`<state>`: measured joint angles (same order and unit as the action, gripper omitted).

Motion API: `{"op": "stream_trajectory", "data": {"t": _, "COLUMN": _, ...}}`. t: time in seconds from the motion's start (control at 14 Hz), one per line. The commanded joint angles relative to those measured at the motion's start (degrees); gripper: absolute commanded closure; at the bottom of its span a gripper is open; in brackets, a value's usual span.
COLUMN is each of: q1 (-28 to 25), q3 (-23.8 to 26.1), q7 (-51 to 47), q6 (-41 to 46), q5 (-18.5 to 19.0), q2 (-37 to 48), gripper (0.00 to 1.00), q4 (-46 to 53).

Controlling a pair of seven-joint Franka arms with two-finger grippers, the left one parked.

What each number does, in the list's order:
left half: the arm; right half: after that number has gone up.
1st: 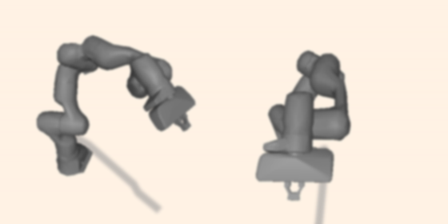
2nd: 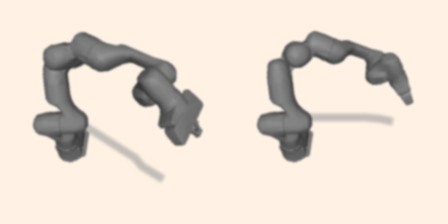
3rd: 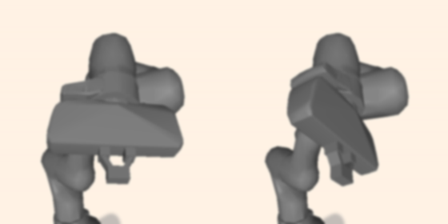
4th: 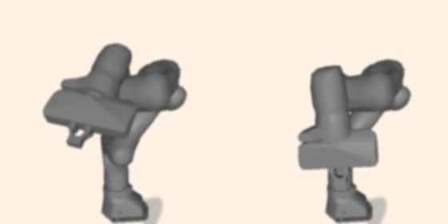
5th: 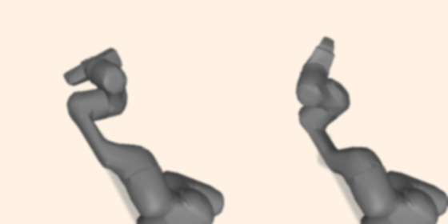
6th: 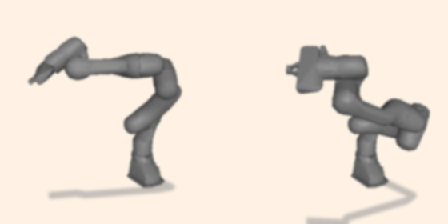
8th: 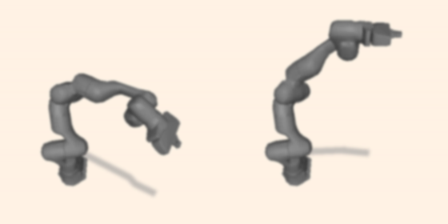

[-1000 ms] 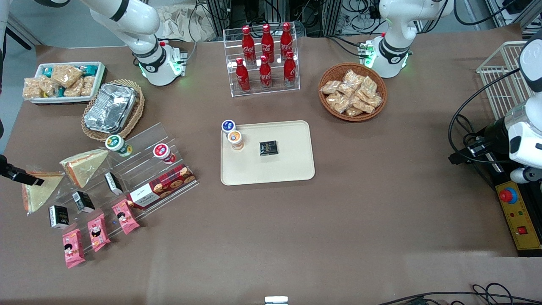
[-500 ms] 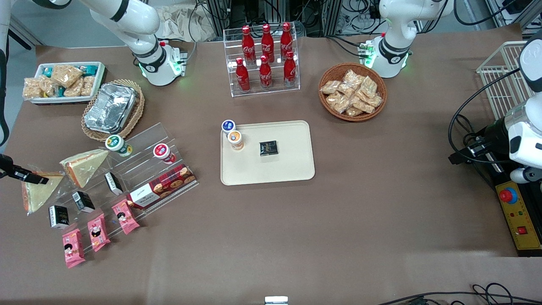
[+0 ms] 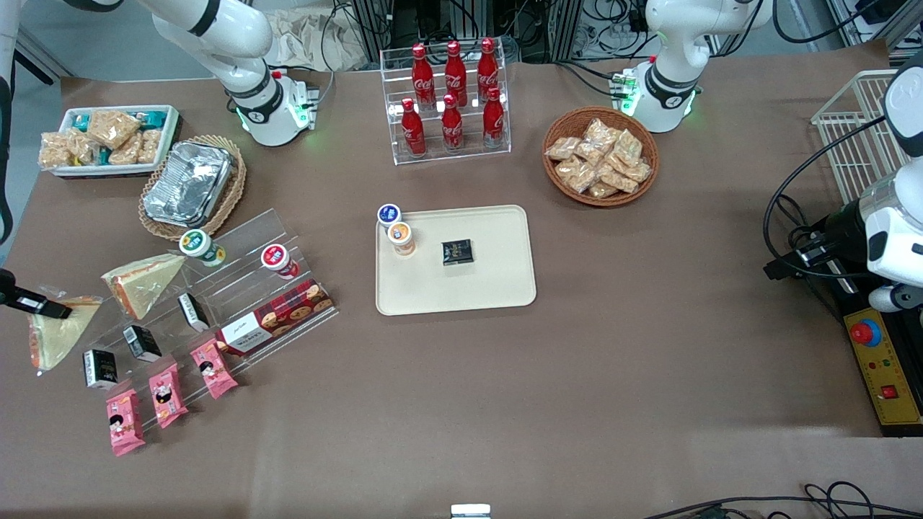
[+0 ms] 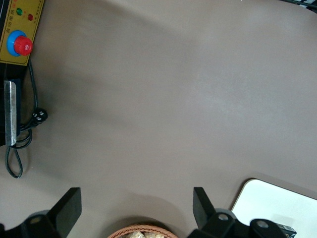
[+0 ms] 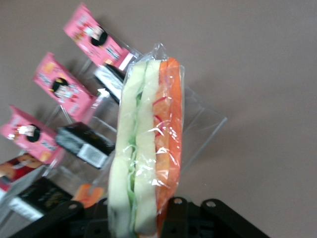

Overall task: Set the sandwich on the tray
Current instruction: 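Lower the right gripper and grasp the wrapped triangle sandwich, then lift the sandwich and carry it over the white tray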

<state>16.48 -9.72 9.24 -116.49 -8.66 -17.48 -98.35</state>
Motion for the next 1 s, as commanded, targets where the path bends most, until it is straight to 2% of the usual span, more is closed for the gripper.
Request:
{"op": "stream_trajectory", "data": {"t": 0.0, "q1": -1.4, "q3": 0.0, "q7": 1.8, "q6": 6.5, "q5": -1.0, "q2": 4.7, "gripper": 0.96, "q4": 1.7}}
{"op": "stream_trajectory", "data": {"t": 0.21, "q1": -2.6, "q3": 1.0, "q7": 12.0, "q6": 13.9, "q5": -1.6, "q2": 7.5, "gripper": 0.97, "q4": 5.0}}
{"op": "stream_trajectory", "data": {"t": 0.5, "q1": -5.5, "q3": 5.6, "q7": 13.7, "q6": 15.8, "q5": 0.7, "q2": 11.7, "gripper": 1.00, "q4": 5.2}}
{"op": "stream_trajectory", "data": {"t": 0.93, "q1": -17.1, "q3": 6.4, "q7": 20.4, "q6": 20.5, "q5": 0.8, "q2": 14.0, "gripper": 1.00, "q4": 5.1}}
